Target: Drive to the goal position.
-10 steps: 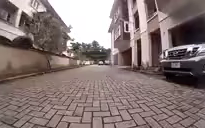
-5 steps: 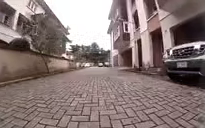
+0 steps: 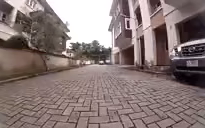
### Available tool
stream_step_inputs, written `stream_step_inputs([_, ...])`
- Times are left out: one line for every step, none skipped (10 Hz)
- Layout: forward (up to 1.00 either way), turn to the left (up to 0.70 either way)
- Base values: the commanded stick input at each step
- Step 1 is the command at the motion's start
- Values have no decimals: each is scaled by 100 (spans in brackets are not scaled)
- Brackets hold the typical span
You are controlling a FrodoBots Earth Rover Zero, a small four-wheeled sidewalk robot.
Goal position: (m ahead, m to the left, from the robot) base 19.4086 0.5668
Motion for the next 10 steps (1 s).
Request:
stream_step_inputs([70, 11])
stream_step_inputs([70, 0])
stream_step_inputs([70, 0])
stream_step_inputs([70, 0])
stream_step_inputs([70, 0])
stream_step_inputs([70, 0])
stream_step_inputs([70, 0])
stream_step_inputs([70, 0])
stream_step_inputs([70, 0])
stream_step_inputs([70, 0])
